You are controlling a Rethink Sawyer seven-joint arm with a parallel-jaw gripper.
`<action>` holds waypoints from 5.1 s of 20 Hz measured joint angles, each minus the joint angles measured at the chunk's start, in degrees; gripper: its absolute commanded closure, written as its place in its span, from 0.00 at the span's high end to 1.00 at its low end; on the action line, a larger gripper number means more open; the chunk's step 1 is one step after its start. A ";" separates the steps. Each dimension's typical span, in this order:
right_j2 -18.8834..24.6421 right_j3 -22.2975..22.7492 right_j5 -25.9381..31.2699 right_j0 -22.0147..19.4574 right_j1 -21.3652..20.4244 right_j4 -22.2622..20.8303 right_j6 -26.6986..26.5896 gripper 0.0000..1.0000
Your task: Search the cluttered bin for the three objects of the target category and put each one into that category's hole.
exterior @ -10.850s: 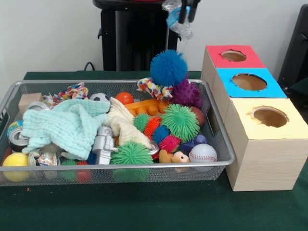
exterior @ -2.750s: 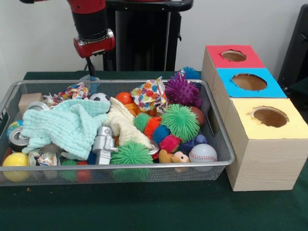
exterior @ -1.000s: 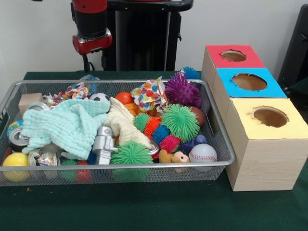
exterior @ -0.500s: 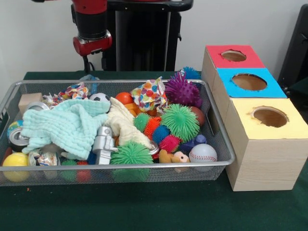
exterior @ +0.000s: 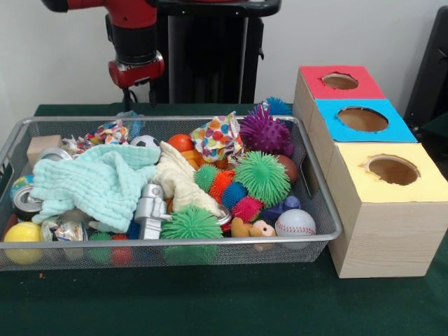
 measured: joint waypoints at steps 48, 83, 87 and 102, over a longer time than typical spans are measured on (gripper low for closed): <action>-2.88 -3.65 -6.26 -1.43 -1.46 15.55 0.01 1.00; -10.61 -6.73 -13.84 4.95 0.11 17.40 0.01 0.00; -11.74 -6.53 -13.65 6.53 -0.70 17.62 0.01 0.00; -13.80 8.75 -2.06 15.11 -18.36 26.36 0.01 0.00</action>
